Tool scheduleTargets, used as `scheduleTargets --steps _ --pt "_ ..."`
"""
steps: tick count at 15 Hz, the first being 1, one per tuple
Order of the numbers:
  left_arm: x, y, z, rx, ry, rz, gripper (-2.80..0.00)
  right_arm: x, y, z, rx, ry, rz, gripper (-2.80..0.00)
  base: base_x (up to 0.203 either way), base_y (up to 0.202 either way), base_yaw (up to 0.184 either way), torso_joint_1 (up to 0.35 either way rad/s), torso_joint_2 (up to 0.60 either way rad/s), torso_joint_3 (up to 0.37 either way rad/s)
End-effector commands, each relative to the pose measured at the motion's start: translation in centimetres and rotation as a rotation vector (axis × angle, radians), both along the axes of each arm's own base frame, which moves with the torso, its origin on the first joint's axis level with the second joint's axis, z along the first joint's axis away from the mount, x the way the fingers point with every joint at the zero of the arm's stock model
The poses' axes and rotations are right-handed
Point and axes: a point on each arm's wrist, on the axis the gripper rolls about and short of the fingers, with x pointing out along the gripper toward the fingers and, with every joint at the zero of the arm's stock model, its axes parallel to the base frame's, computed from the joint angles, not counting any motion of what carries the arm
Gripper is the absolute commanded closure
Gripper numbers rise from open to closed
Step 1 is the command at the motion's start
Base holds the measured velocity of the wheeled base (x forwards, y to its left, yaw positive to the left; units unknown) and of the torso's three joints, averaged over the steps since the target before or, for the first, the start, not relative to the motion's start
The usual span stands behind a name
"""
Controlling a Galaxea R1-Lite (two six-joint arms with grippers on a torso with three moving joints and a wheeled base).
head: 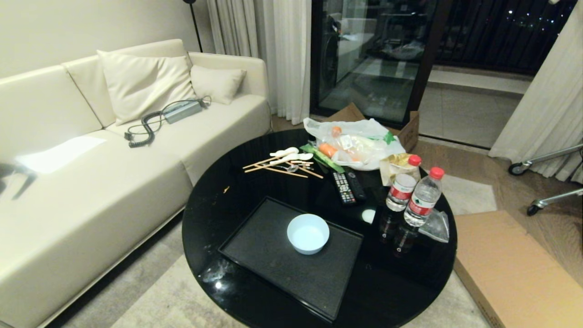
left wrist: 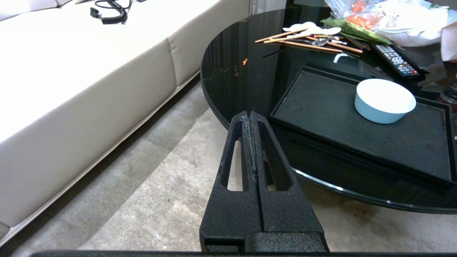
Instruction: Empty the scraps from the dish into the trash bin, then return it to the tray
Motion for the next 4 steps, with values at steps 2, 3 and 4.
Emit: scheduleTargets --steps 2,3,4 --pt "0.00 0.00 0.01 0.000 -0.001 0.000 0.00 0.02 0.00 0.01 0.000 0.002 -0.001 0.00 0.000 0.000 0.000 0.000 0.00 0.000" --pt "0.00 0.00 0.01 0.000 -0.001 0.000 0.00 0.02 0.00 0.01 -0.001 0.002 0.002 0.00 0.000 0.000 0.000 0.000 0.00 0.000" --pt "0.00 0.00 0.01 0.000 -0.001 0.000 0.00 0.02 0.00 0.00 0.001 0.003 -0.001 0.00 0.000 0.000 0.000 0.000 0.00 0.000"
